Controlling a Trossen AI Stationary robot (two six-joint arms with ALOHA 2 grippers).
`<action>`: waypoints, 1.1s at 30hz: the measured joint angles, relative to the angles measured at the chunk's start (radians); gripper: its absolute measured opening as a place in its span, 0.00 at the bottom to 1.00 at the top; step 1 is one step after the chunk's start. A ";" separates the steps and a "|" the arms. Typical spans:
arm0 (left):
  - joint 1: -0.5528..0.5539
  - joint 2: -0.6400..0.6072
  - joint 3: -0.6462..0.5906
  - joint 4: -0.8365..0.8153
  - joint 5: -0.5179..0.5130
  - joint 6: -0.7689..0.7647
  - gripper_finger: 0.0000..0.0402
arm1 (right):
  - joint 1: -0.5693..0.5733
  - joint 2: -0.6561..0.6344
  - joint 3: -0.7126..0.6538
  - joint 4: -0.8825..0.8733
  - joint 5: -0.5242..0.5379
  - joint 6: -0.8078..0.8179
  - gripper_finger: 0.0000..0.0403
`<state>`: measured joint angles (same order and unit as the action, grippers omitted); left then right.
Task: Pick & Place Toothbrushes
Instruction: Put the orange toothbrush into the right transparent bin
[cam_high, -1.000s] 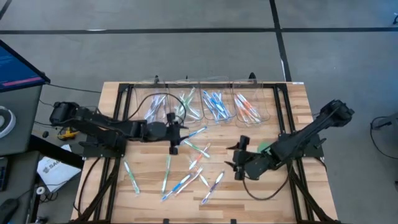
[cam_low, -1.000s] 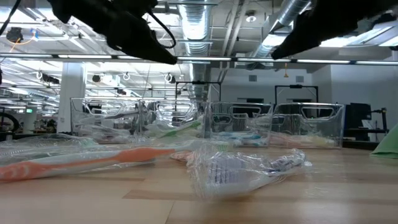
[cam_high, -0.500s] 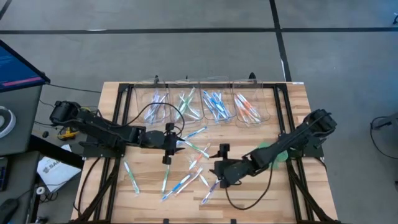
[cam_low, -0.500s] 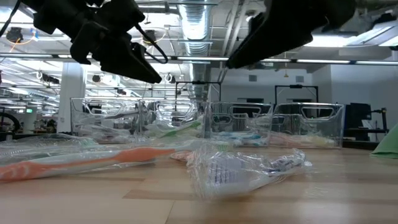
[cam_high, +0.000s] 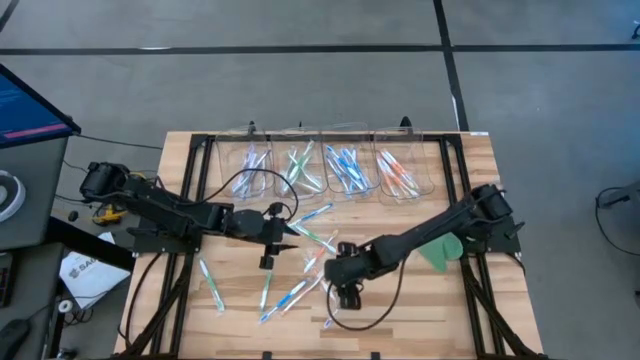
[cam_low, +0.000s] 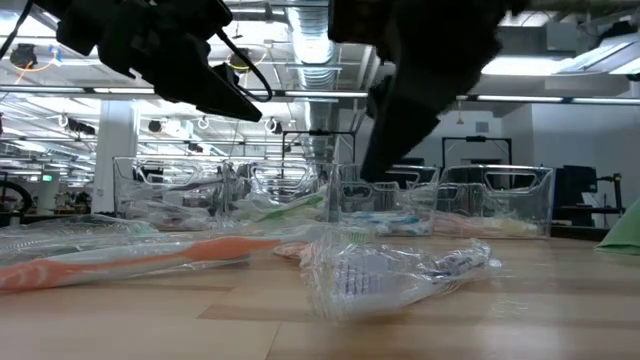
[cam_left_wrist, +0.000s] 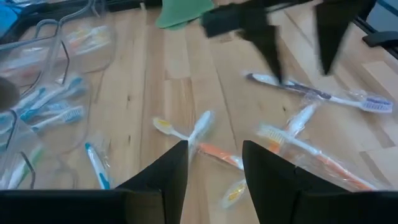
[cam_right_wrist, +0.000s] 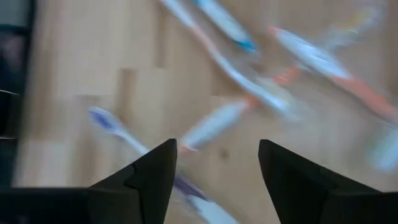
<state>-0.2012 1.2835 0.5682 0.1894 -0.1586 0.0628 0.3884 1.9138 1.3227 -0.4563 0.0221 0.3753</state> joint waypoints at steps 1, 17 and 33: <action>0.000 0.000 0.000 0.000 0.000 0.003 0.36 | 0.000 0.008 0.015 0.001 -0.018 0.008 0.54; -0.001 0.000 -0.027 -0.002 0.000 0.075 0.36 | 0.010 0.056 0.096 -0.003 0.171 0.344 0.54; -0.001 0.000 -0.095 0.008 0.000 -0.122 0.36 | 0.056 0.137 0.097 0.023 0.304 0.386 0.52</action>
<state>-0.2020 1.2835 0.4728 0.1974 -0.1587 -0.0596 0.4447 2.0506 1.4200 -0.4333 0.3266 0.7614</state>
